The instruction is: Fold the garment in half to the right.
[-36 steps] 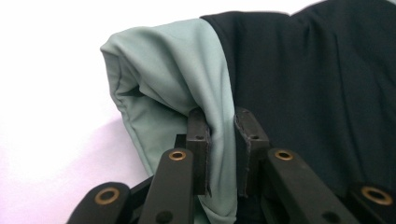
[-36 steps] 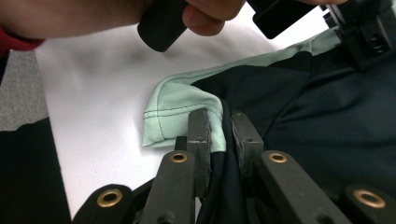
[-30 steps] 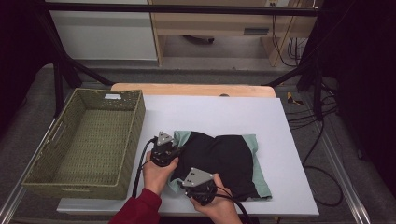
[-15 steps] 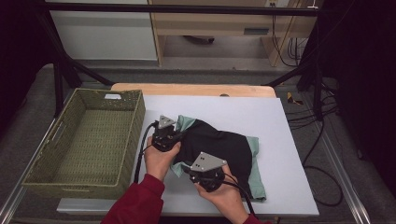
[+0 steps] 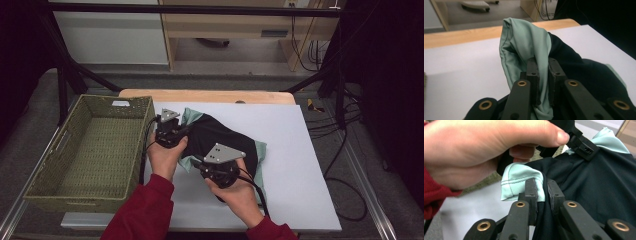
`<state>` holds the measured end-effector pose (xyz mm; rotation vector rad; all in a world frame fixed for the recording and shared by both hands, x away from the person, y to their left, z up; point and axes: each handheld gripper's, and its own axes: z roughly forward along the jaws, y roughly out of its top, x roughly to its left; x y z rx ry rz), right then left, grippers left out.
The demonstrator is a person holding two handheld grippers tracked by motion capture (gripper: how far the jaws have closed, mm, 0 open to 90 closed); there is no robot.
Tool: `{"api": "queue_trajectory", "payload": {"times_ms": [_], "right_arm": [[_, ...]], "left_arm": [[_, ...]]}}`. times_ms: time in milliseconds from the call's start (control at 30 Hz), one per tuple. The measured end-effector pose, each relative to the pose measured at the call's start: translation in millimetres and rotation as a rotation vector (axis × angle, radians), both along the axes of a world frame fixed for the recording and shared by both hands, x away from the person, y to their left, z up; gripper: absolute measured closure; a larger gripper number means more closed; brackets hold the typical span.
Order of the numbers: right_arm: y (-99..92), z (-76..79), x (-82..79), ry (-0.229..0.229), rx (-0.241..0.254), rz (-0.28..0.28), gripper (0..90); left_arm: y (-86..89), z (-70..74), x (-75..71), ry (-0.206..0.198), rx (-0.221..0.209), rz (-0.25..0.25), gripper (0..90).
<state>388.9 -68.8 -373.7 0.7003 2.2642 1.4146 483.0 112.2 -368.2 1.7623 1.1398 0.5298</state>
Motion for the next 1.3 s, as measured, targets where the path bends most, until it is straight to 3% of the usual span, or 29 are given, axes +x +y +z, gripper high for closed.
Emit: {"api": "queue_trajectory", "payload": {"times_ms": [300,900,1300], "right_arm": [[11.3,11.8,0.3,-0.021,0.005,0.018,81.6],[24.0,23.2,-1.6,-0.037,0.013,0.033,81.6],[37.2,25.6,-2.6,-0.038,0.011,0.04,81.5]], "left_arm": [[10.4,17.9,-3.1,-0.03,-0.019,0.017,81.5],[29.9,27.7,-5.7,-0.034,-0.076,0.044,81.4],[39.9,29.8,-9.7,-0.045,-0.084,0.065,81.4]]}}
